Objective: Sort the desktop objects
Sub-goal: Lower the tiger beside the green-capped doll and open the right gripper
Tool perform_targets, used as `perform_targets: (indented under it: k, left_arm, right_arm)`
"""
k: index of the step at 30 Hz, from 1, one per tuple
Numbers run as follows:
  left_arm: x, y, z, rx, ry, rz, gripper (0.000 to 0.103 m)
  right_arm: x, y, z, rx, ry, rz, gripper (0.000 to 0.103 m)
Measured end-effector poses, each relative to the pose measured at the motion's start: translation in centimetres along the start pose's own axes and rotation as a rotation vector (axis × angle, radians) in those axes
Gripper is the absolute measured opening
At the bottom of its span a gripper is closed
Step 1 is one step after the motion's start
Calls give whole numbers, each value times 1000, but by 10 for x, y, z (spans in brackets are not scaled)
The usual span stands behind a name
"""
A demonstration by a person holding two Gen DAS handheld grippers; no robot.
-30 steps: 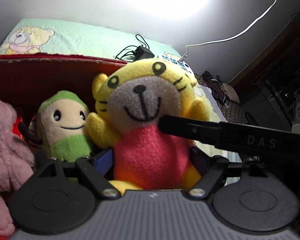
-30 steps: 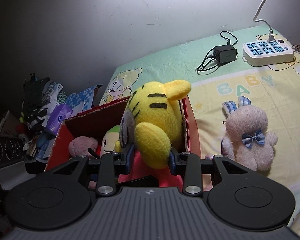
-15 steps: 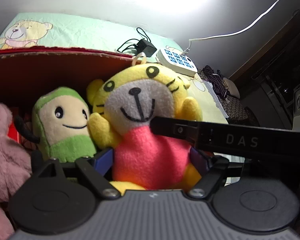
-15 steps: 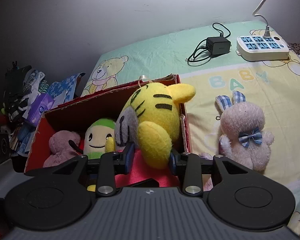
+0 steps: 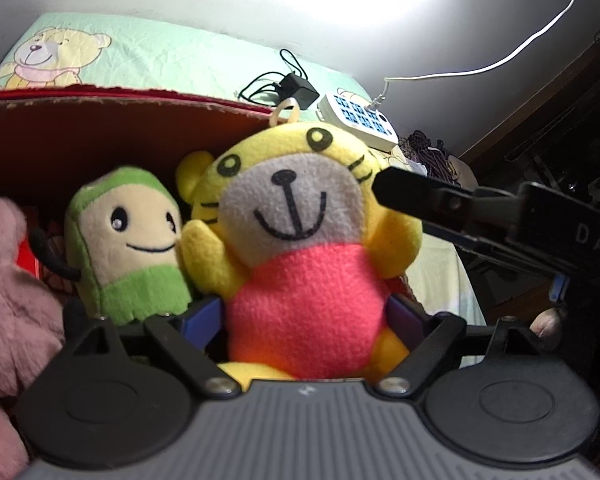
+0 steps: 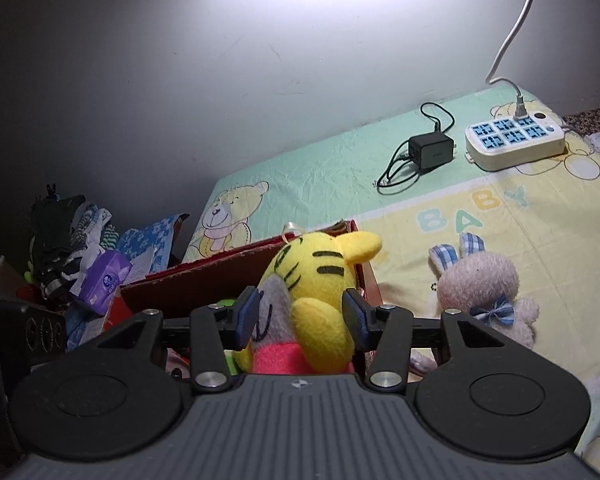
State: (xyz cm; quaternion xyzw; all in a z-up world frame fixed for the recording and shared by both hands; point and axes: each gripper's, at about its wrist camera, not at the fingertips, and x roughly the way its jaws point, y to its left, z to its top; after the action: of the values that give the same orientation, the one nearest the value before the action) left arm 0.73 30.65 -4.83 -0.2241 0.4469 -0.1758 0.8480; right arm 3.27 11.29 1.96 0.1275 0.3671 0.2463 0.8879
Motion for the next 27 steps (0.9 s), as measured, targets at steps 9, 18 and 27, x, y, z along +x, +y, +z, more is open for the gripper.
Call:
perform_targets:
  k: [9,18,27]
  left_arm:
    - [7,-10,-1,37,7,55,88]
    - [18,-15,-2,56,19,93,89]
    - [13,-17,-1,54,24,104,89]
  right_arm:
    - [9,-1,-3,9,26,28,31]
    - [15,-6,-9,14,48,-1,31]
    - [15,-10,-10,19,51,-3,31]
